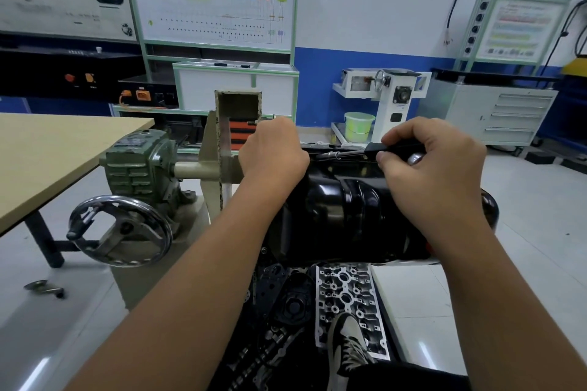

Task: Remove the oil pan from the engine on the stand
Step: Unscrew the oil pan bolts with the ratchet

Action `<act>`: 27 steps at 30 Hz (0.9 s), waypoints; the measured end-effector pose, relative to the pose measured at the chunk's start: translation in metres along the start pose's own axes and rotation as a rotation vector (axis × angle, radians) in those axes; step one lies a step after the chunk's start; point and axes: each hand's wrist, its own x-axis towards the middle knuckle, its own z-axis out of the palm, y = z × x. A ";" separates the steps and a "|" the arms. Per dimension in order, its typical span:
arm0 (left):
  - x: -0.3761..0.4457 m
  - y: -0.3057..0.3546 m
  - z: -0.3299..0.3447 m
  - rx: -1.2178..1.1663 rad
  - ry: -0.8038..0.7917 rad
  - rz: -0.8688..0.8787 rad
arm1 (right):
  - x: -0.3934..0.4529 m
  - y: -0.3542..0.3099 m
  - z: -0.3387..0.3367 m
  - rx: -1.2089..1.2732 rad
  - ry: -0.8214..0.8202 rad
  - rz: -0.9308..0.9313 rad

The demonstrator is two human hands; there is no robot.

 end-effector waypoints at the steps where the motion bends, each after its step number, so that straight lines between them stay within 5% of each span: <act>1: 0.000 0.000 -0.001 0.011 -0.002 0.001 | 0.000 0.000 0.001 0.006 -0.001 -0.002; 22: -0.007 -0.010 -0.001 -0.066 0.035 0.050 | 0.015 0.043 -0.009 0.066 -0.194 0.285; 27: -0.003 -0.014 -0.005 -0.246 -0.106 0.138 | 0.016 0.049 -0.010 0.223 -0.182 0.433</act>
